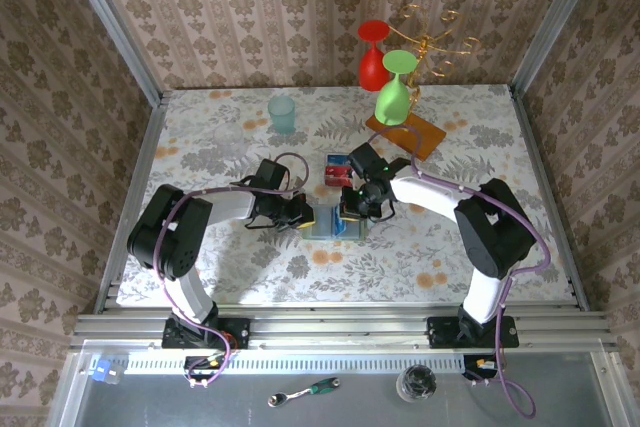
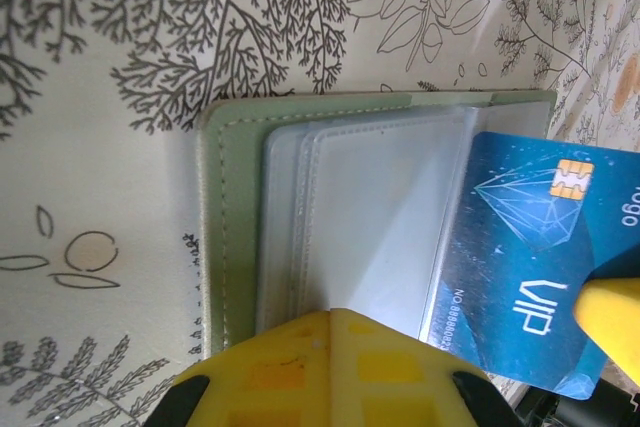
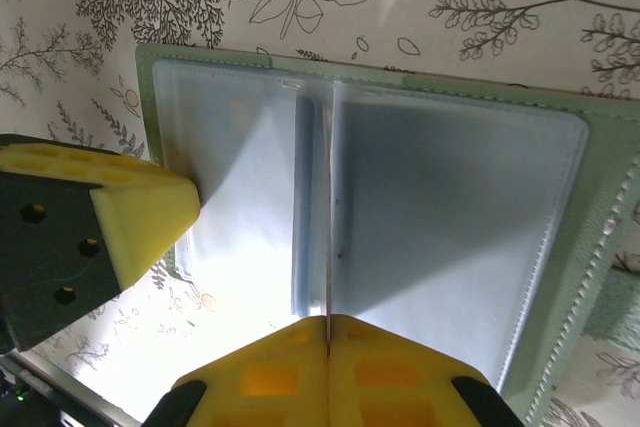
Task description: Take the credit cards out of the card holder
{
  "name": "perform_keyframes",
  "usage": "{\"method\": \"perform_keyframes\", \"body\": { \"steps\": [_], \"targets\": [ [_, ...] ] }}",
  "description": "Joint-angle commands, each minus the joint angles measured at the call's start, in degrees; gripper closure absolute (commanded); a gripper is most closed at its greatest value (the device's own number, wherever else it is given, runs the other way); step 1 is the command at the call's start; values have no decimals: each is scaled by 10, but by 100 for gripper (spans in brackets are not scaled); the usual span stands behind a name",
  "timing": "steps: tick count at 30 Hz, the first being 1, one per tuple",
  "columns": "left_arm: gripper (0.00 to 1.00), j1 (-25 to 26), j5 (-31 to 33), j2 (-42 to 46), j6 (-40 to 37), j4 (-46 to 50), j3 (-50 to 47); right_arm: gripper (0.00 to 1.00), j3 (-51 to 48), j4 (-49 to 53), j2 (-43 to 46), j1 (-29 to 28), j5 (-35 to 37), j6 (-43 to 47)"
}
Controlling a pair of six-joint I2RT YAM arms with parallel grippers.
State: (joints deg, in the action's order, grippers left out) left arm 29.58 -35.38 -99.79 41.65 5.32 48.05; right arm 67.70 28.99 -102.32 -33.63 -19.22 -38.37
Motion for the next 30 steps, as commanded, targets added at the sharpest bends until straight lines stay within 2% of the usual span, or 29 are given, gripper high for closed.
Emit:
{"method": "perform_keyframes", "body": {
  "steps": [1, 7, 10, 13, 19, 24, 30],
  "targets": [
    [98, -3, 10, 13, 7, 22, -2, 92, 25, 45, 31, 6, 21, 35],
    [95, -4, 16, 25, 4, 34, 3, 94, 57, 81, 37, 34, 16, 108],
    [95, -5, 19, 30, 7, 36, 2, 94, 88, 111, 24, 52, -6, 173],
    [94, -5, 23, 36, 7, 39, 2, 95, 110, 134, 19, 57, 2, 269],
    [93, -5, 35, 48, 8, 43, 2, 95, 179, 192, -30, 68, 90, 463],
    [93, -5, 41, 51, 12, 43, -1, 95, 212, 211, -48, 69, 101, 641],
    [93, -7, 49, 61, 13, 49, -7, 98, 270, 252, -72, 70, 155, 791]
  ]
}}
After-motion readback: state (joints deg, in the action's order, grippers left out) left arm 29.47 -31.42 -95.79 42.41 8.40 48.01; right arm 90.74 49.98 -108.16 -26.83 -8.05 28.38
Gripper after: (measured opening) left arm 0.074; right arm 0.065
